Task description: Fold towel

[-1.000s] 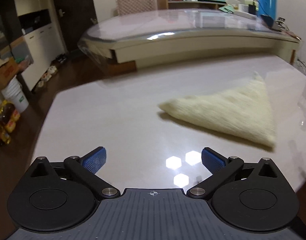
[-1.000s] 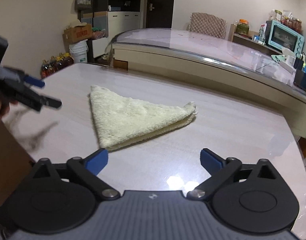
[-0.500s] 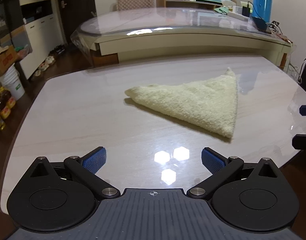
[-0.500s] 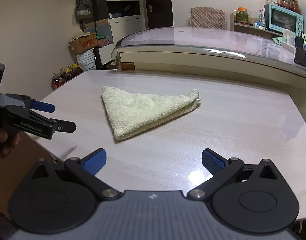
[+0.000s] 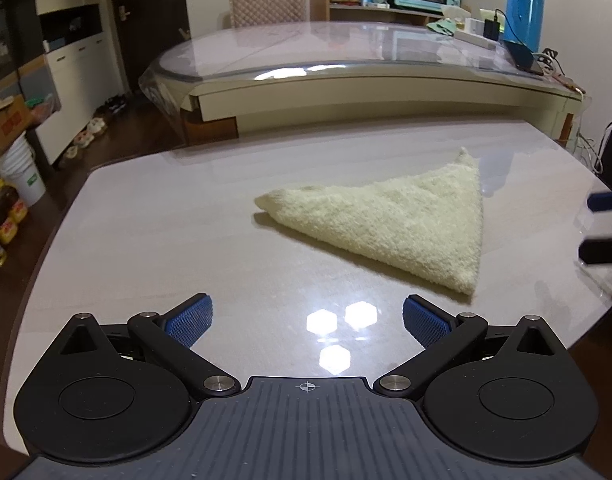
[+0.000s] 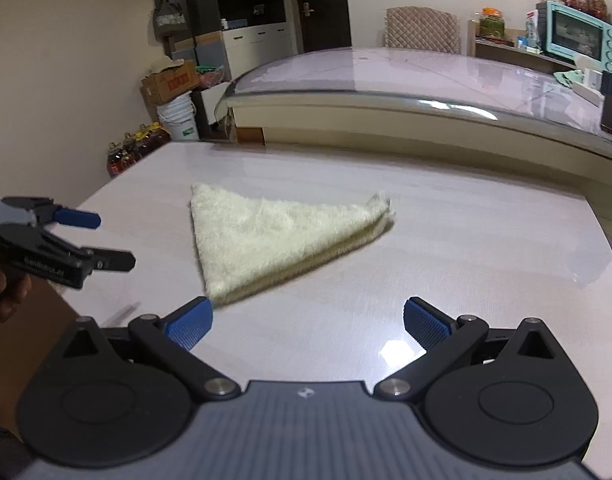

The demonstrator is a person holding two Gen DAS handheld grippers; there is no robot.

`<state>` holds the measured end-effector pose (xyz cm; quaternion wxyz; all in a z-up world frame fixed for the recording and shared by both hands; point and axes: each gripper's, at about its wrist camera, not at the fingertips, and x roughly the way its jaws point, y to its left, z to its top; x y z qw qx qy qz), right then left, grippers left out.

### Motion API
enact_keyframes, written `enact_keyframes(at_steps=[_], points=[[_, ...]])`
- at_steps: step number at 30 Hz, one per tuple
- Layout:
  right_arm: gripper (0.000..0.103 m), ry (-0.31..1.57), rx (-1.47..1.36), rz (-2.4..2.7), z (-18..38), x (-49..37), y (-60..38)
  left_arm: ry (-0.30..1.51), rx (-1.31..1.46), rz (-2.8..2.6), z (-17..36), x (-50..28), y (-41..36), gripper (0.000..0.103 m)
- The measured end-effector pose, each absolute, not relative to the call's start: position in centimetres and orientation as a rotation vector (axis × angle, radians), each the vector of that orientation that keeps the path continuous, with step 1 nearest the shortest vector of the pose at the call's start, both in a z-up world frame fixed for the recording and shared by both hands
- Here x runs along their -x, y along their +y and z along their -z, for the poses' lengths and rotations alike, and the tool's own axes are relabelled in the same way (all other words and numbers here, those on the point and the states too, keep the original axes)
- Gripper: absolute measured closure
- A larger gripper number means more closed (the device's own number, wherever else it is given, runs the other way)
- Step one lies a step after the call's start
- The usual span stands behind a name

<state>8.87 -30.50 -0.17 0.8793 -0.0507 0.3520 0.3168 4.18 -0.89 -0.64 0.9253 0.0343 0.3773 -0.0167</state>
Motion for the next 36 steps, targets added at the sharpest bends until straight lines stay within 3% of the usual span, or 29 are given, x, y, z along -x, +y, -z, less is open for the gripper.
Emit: enact_keyframes(at_steps=[3, 5, 7, 11, 22, 28, 30, 36], points=[[0.004, 0.745, 0.088, -0.677, -0.4, -11.6, -31.0, 0.762, -0.068, 0.029, 0.4, -4.5, -0.2, 0.0], [0.017, 0.748, 0.075, -0.684, -0.7, -13.3, -31.2, 0.754, -0.068, 0.02, 0.2, -4.7, 0.2, 0.0], [0.023, 0.753, 0.053, -0.696, -0.9, -15.6, -31.4, 0.752, -0.068, 0.014, 0.2, -4.9, 0.6, 0.0], [0.051, 0.787, 0.045, -0.712, -0.6, -19.6, -30.9, 0.754, -0.056, 0.007, 0.2, -5.4, 1.4, 0.0], [0.066, 0.952, -0.071, -0.719, 2.3, -26.8, -30.3, 0.762, -0.028, 0.011, 0.6, -6.9, 2.8, 0.0], [0.085, 0.985, -0.015, -0.719, 3.0, -27.4, -29.3, 0.769, -0.012, 0.015, 1.0, -7.4, 3.0, 0.0], [0.089, 0.969, -0.001, -0.719, 2.9, -27.1, -29.1, 0.769, -0.008, 0.011, 1.0, -7.5, 3.2, 0.0], [0.091, 0.805, 0.056, -0.775, -0.5, -23.4, -28.6, 0.764, -0.008, -0.015, 0.9, -7.2, 3.9, 0.0]])
